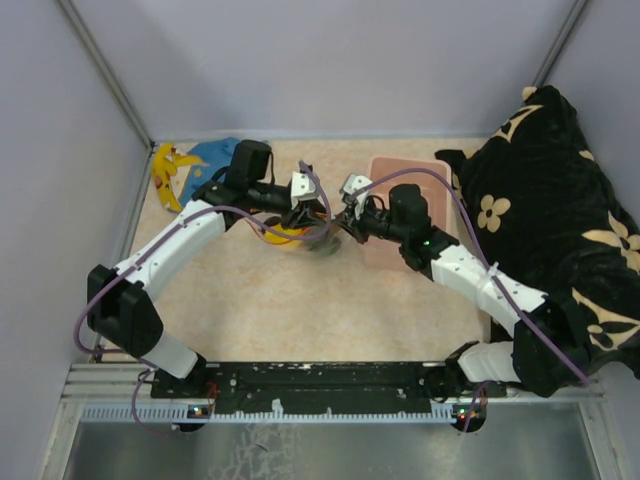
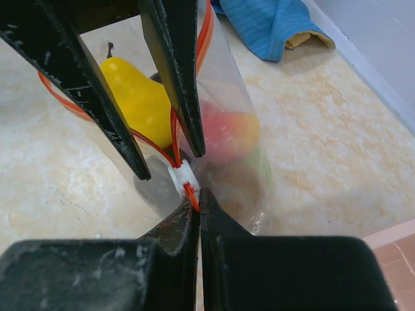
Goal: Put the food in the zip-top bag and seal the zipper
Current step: Unzip the zipper food storage bag at the center of the board.
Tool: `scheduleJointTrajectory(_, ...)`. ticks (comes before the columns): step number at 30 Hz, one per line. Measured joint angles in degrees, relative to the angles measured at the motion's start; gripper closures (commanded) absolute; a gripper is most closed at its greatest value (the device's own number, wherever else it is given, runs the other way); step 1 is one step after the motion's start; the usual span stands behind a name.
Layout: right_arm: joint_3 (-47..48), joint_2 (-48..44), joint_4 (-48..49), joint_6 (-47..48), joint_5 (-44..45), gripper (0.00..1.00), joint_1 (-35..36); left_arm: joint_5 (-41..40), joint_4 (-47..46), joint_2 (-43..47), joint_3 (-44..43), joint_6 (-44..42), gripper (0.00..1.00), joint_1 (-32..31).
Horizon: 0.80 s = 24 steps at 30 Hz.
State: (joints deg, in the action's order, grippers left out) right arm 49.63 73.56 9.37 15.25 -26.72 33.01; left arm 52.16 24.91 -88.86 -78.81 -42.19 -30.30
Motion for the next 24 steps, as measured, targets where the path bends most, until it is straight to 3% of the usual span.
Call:
scheduleJointTrajectory(3, 0.00, 0.17, 0.00, -0.13, -0.61, 1.00, -0.24, -1.03, 0.09, -0.02, 0.39, -0.39, 0.65, -0.15)
scheduleJointTrajectory(5, 0.00, 0.22, 0.02, -0.46, -1.11, 1.00, -0.33, -1.86, 0.09, -0.02, 0.66, -0.61, 0.53, -0.24)
scheduleJointTrajectory(8, 0.00, 0.22, 0.37, -1.05, -1.95, 1.00, -0.61, -3.54, 0.04, 0.00, 0.79, -0.98, 0.49, -0.39)
scheduleJointTrajectory(10, 0.07, 0.26, 0.44, -1.40, -2.32, 1.00, -0.72, -4.66, 0.00, 0.00, 0.96, -0.96, 0.54, -0.55)
scheduleJointTrajectory(18, 0.44, 0.50, 0.57, -1.86, -3.58, 1.00, -1.29, -6.84, -0.17, 0.00, 1.07, -1.11, 0.90, -0.85)
scheduleJointTrajectory(24, 0.44, 0.50, 1.64, -1.77, -4.94, 0.89, -1.97, -7.23, -0.28, -0.02, 1.07, -1.18, 0.99, -0.85)
